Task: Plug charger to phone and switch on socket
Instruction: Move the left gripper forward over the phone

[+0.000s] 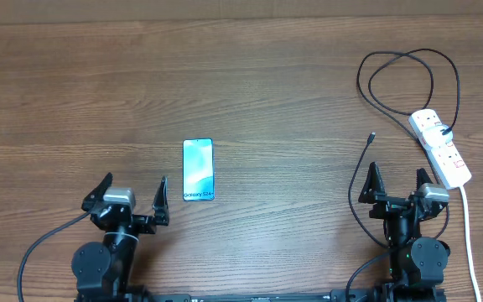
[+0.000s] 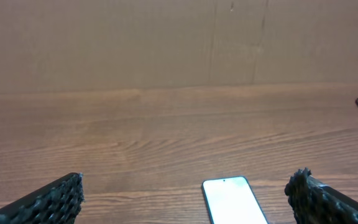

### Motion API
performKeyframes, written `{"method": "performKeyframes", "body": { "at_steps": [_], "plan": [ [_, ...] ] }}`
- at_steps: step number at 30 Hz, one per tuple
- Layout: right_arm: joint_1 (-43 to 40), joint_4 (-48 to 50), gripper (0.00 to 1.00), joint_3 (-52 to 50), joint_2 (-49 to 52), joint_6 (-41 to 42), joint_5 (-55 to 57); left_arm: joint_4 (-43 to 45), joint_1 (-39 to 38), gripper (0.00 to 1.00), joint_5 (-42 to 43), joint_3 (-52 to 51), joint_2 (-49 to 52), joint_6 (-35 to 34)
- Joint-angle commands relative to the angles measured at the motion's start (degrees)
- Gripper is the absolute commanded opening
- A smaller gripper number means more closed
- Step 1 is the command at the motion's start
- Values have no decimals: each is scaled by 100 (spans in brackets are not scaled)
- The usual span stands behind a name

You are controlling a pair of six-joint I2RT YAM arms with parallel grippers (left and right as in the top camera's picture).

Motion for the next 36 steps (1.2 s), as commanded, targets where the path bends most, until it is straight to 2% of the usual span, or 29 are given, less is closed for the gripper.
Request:
{"method": "performKeyframes", "body": {
  "at_steps": [1, 9, 17, 30, 36],
  "plan": [
    [-11, 20, 100, -59, -42, -24, -11, 4, 37, 100, 90, 374, 450, -85],
    [-11, 20, 100, -59, -42, -24, -11, -120, 35, 99, 133, 1300, 1810, -83],
    [-11, 20, 100, -59, -42, -24, -11, -973, 31, 100, 155, 2603, 3058, -83],
    [-11, 20, 100, -59, -42, -24, -11, -2382, 11, 100, 833, 4457, 4524, -83],
    [-11, 20, 100, -59, -42, -24, -11, -2872, -367, 100, 929, 5088, 5198, -81]
  ]
}}
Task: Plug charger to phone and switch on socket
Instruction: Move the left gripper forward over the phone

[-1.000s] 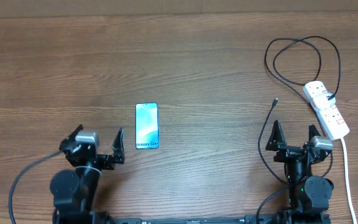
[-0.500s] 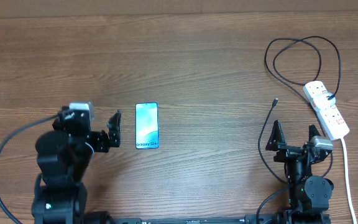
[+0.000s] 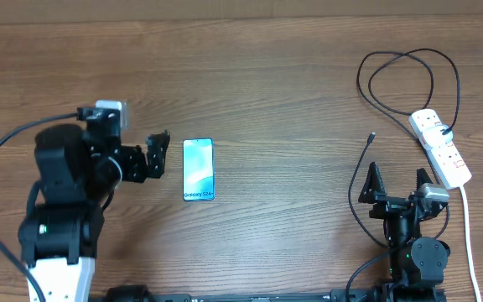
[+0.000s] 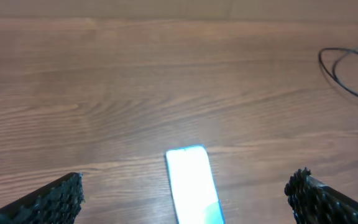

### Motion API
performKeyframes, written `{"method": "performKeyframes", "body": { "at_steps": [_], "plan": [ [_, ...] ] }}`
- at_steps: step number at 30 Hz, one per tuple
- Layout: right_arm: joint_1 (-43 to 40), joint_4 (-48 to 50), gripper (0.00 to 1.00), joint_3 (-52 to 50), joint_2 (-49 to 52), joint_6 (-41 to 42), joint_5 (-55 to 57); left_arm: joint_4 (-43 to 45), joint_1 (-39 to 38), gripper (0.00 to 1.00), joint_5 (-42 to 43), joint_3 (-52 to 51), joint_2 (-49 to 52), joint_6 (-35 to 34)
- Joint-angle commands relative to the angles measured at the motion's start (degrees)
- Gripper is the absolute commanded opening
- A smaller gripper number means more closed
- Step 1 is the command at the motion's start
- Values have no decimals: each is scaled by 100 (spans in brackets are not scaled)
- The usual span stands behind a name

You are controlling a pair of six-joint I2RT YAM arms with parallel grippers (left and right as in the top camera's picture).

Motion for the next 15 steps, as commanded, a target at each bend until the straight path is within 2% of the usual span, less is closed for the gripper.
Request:
{"method": "performKeyframes", "body": {
  "at_steps": [1, 7, 15],
  "plan": [
    [-11, 17, 100, -59, -42, -26, -9, -151, -302, 100, 197, 402, 295, -76],
    [-11, 17, 100, -59, -42, -26, -9, -186, -824, 100, 199, 503, 564, -76],
    [-11, 17, 100, -59, -42, -26, -9, -267, -887, 100, 619, 501, 704, -83]
  ]
}}
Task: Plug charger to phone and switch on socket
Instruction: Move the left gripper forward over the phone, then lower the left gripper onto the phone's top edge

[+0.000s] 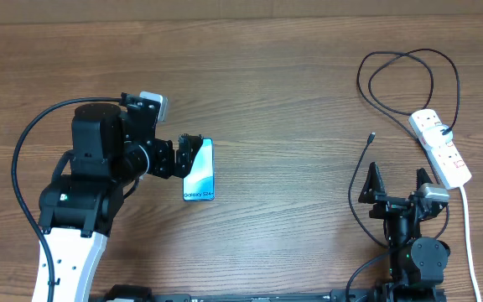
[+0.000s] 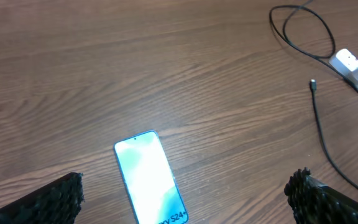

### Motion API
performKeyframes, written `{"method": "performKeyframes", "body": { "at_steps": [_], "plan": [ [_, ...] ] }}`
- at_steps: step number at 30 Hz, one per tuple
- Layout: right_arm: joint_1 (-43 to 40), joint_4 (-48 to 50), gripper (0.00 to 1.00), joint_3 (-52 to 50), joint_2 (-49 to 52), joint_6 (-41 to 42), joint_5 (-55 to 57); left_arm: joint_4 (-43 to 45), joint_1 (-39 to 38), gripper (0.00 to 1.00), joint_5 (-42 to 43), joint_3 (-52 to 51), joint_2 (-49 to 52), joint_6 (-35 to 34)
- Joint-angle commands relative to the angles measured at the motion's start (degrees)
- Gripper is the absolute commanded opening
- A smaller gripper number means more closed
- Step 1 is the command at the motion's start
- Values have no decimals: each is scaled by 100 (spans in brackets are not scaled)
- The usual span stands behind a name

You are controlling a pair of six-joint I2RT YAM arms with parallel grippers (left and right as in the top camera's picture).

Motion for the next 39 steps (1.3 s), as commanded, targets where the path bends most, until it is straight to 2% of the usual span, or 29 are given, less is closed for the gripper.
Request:
{"method": "performKeyframes", "body": {
  "at_steps": [1, 10, 14, 23, 26, 32, 39],
  "plan": [
    [-11, 17, 100, -59, -42, -24, -11, -68, -39, 100, 330, 170, 61, -81],
    [-11, 17, 100, -59, -42, -24, -11, -122, -42, 99, 229, 179, 103, -94],
    [-11, 17, 100, -59, -42, -24, -11, -199, -63, 100, -133, 310, 155, -337],
    [-11, 17, 100, -59, -42, -24, -11, -1263, -590, 100, -1290, 1707, 1086, -643],
    [-11, 17, 100, -59, -42, -24, -11, -1770, -756, 100, -1871, 2052, 1539, -1325],
    [-11, 17, 100, -59, -42, -24, -11, -2149, -1091, 100, -2459, 2100, 2293, -1969],
    [-11, 17, 100, -59, -42, -24, -11, -2197, -1255, 100, -2553, 2098, 3182, -3032]
  ]
}}
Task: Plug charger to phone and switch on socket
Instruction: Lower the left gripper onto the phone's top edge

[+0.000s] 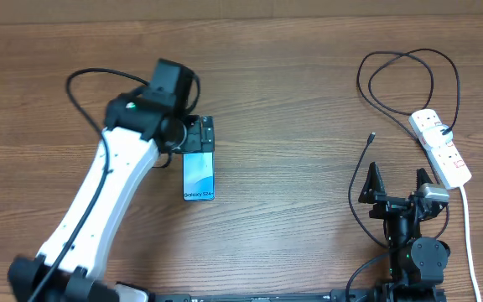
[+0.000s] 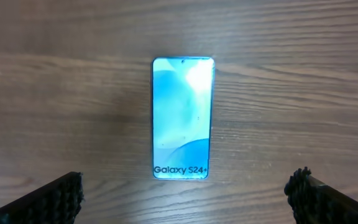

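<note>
The phone (image 1: 198, 174) lies flat on the wooden table, screen lit, its "Galaxy S24+" label at the near end. In the left wrist view the phone (image 2: 182, 118) sits straight below, centred between the wide-apart fingers (image 2: 42, 202). My left gripper (image 1: 198, 136) hangs open over the phone's far end, holding nothing. The black charger cable's plug tip (image 1: 371, 136) lies free on the table at the right. The white socket strip (image 1: 440, 148) lies at the far right. My right gripper (image 1: 397, 183) rests open near the front edge, beside the cable.
The black cable (image 1: 409, 71) loops at the back right and runs into the strip. A white cord (image 1: 470, 235) trails from the strip toward the front edge. Bare wood lies between the phone and the cable tip.
My left arm has moved right and farther back. The gripper, which was at the phone's left edge, now points straight down over it. The phone, cable and right arm have not moved.
Both arms first rested at the front edge, grippers open, the phone ahead of the left one. Then the left gripper was raised to the left of the phone, then at its left edge, and now looks straight down on it, still open.
</note>
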### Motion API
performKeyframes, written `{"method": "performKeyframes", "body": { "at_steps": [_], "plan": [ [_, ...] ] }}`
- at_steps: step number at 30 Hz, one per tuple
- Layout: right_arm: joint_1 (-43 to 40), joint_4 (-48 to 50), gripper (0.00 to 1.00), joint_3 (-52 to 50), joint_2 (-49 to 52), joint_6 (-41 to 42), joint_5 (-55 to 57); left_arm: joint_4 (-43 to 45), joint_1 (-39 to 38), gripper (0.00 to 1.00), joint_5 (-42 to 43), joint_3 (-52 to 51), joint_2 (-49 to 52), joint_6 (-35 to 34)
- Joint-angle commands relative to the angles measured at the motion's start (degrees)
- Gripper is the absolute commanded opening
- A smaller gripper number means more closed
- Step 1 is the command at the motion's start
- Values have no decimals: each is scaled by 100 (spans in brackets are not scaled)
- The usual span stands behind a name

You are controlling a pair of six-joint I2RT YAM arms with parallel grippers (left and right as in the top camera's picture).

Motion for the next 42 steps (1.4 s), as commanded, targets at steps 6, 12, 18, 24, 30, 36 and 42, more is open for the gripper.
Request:
{"method": "performKeyframes", "body": {
  "at_steps": [6, 12, 18, 24, 30, 36, 42],
  "plan": [
    [-11, 17, 100, -59, -42, -26, -9, 44, -15, 100, 234, 103, 1237, -584],
    [-11, 17, 100, -59, -42, -26, -9, 105, -15, 100, 225, 103, 2044, -42],
    [-11, 17, 100, -59, -42, -26, -9, 227, -15, 100, 234, 98, 2411, 232],
    [-11, 17, 100, -59, -42, -26, -9, 490, -15, 100, 378, -4, 2498, 599],
    [-11, 17, 100, -59, -42, -26, -9, 619, -2, 100, 380, -210, 2498, 597],
    [-11, 17, 100, -59, -42, -26, -9, 1054, -11, 100, 595, -616, 2498, 597],
    [-11, 17, 100, -59, -42, -26, -9, 1215, -2, 100, 570, -905, 2498, 592]
  ]
}}
